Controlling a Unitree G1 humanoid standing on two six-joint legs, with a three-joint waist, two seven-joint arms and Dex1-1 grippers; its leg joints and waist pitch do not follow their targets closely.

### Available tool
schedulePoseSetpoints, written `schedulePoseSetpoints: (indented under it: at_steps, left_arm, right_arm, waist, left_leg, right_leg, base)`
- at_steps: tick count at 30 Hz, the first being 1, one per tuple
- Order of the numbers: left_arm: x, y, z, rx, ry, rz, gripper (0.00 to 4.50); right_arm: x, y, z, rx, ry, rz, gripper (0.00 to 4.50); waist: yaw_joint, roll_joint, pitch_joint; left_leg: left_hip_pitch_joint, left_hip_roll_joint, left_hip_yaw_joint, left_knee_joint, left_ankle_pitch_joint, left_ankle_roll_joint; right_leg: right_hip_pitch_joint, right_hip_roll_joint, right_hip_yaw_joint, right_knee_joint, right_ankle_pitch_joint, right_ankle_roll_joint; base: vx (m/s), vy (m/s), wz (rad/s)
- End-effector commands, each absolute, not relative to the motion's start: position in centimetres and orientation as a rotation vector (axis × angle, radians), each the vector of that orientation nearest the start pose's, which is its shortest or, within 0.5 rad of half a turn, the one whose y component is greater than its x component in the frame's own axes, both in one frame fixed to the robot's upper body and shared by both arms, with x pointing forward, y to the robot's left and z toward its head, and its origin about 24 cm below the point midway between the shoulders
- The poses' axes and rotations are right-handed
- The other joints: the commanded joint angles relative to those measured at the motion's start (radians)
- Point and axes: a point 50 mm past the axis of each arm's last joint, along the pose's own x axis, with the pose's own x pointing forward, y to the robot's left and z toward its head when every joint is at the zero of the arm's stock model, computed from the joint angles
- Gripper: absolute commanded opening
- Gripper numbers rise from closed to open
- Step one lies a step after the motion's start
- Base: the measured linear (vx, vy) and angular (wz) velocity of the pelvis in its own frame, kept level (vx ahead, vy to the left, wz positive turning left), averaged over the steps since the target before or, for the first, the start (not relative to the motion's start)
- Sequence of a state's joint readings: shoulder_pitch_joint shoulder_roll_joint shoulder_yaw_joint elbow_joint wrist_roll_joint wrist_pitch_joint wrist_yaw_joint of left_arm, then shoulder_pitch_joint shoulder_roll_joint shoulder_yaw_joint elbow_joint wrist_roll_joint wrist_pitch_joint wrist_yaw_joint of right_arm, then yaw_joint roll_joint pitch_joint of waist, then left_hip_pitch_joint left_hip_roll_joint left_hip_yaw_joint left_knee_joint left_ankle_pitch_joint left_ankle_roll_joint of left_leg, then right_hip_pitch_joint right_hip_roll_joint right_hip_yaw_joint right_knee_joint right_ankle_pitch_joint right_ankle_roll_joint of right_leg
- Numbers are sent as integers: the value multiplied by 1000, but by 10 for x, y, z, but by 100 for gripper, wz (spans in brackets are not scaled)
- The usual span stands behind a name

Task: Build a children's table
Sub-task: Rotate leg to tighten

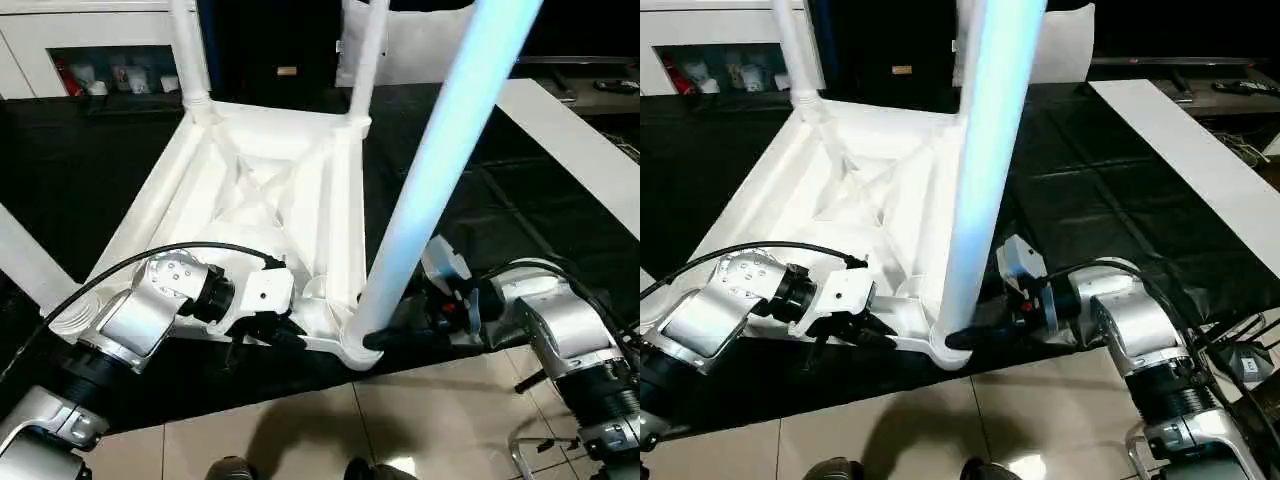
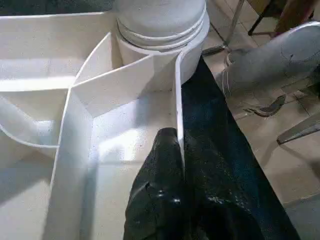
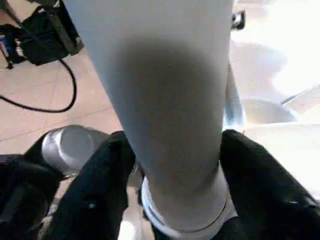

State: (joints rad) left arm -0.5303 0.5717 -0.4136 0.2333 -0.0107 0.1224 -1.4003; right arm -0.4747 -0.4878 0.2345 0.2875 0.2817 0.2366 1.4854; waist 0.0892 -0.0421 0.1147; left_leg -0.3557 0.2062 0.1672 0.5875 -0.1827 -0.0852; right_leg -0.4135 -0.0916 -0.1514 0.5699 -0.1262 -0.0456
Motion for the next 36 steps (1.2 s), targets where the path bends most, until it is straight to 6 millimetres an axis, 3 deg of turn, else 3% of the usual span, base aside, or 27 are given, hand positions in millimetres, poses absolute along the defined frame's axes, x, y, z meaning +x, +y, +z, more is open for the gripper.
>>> schedulePoseSetpoints:
  at_steps: [1,5,14,19,23,25,27,28,31,34,36]
  left_arm:
    - [284,131,84,692,433,-1685,0]
    - [285,131,85,696,433,-1687,0]
    - [287,133,85,662,435,-1668,0]
    - [293,134,87,562,444,-1528,0]
    - [298,132,88,500,438,-1423,0]
    - [299,129,88,469,437,-1357,0]
    - [301,125,88,444,431,-1287,0]
    - [302,123,88,433,430,-1256,0]
    - [308,112,88,380,411,-1118,0]
    - [316,95,91,327,384,-981,0]
    - [318,91,92,317,374,-945,0]
  right_arm:
    - [286,-148,90,-161,331,1653,252]
    - [285,-147,90,-157,341,1677,217]
    - [283,-143,89,-113,342,1704,198]
    - [288,-134,90,1,319,1563,197]
    - [294,-125,84,3,316,1404,197]
    - [297,-117,81,17,304,1321,197]
    - [300,-110,78,28,295,1246,197]
    - [301,-107,78,31,292,1212,197]
    - [308,-92,75,46,288,1098,196]
    - [321,-76,73,57,296,871,194]
    - [323,-73,73,64,297,827,193]
  waist:
    - [-8,0,-82]
    - [-7,1,-83]
    - [-7,2,-78]
    - [-10,3,-74]
    - [-23,3,-65]
    - [-44,0,-62]
    - [-57,0,-62]
    - [-73,3,-64]
    - [-93,9,-62]
    - [-110,8,-59]
    - [-114,6,-60]
  left_leg:
    - [6,33,-5,-67,-187,63]
    - [6,35,-5,-66,-178,65]
    - [6,33,-4,-67,-192,61]
    - [6,30,-6,-68,-206,52]
    - [12,18,-9,-63,-261,27]
    - [4,13,-15,-62,-278,13]
    - [0,13,-19,-62,-285,8]
    - [-4,13,-23,-60,-299,5]
    - [8,16,-25,-60,-314,22]
    - [7,22,-32,-64,-349,23]
    - [8,19,-32,-63,-345,21]
  right_leg:
    - [62,-68,69,-73,-458,-113]
    - [62,-68,70,-69,-435,-124]
    - [60,-68,69,-73,-462,-115]
    - [59,-68,67,-79,-494,-106]
    - [54,-68,54,-103,-639,-42]
    - [57,-66,42,-111,-686,-3]
    - [60,-66,36,-115,-691,9]
    - [64,-66,26,-121,-705,32]
    - [58,-67,21,-130,-657,9]
    - [62,-69,13,-129,-628,-7]
    - [60,-72,15,-131,-628,-7]
  base:
    - [0,0,0]
    - [0,0,0]
    - [0,0,0]
    - [0,0,0]
    - [0,0,0]
    - [0,0,0]
    - [0,0,0]
    - [0,0,0]
    - [0,0,0]
    - [0,0,0]
    - [0,0,0]
